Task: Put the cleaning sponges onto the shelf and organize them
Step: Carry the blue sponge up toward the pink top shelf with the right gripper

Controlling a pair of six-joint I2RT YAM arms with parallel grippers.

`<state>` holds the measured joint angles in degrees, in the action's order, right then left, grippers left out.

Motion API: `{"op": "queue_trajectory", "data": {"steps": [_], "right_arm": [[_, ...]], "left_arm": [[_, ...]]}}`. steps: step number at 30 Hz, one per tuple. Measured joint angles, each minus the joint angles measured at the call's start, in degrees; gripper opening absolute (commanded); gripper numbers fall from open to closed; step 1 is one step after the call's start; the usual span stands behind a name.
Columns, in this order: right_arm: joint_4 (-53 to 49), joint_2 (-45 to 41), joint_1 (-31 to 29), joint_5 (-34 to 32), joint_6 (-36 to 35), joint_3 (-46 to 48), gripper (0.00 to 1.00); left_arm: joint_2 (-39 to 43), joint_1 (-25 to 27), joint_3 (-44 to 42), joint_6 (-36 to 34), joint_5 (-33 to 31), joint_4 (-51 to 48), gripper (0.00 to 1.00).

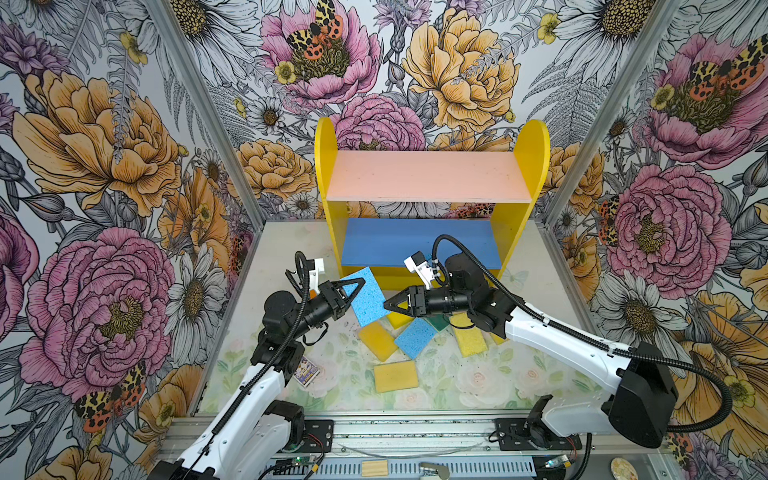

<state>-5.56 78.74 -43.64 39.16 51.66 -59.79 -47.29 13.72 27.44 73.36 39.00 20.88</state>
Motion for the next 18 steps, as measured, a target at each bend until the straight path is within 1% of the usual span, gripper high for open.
{"op": "queue_trajectory", "data": {"steps": [3, 6, 9, 14, 15, 18], "right_arm": [[-0.02, 0.42, -0.61, -0.24, 0.0, -0.31, 0.35], [-0.04, 0.76, -0.87, -0.55, -0.07, -0.81, 0.31], [-0.02, 0.81, -1.07, -0.61, -0.09, -1.2, 0.29], [-0.04, 0.92, -1.09, -0.61, -0.09, -1.81, 0.29], [0.0, 1.03, -1.09, -0.61, -0.09, -1.95, 0.27], [0.0, 1.33, -1.84, -0.9, 0.11, -2.29, 0.16]], "left_arm": [[0.04, -0.02, -0.02, 0.24, 0.02, 0.0, 0.12], [0.04, -0.09, -0.02, 0.24, 0.02, 0.0, 0.12], [0.04, -0.09, -0.02, 0.24, 0.02, 0.0, 0.12], [0.04, -0.31, -0.04, 0.22, 0.04, 0.0, 0.12], [0.04, -0.48, -0.04, 0.22, 0.02, 0.0, 0.12], [0.04, -0.87, -0.04, 0.22, 0.04, 0.0, 0.12]]}}
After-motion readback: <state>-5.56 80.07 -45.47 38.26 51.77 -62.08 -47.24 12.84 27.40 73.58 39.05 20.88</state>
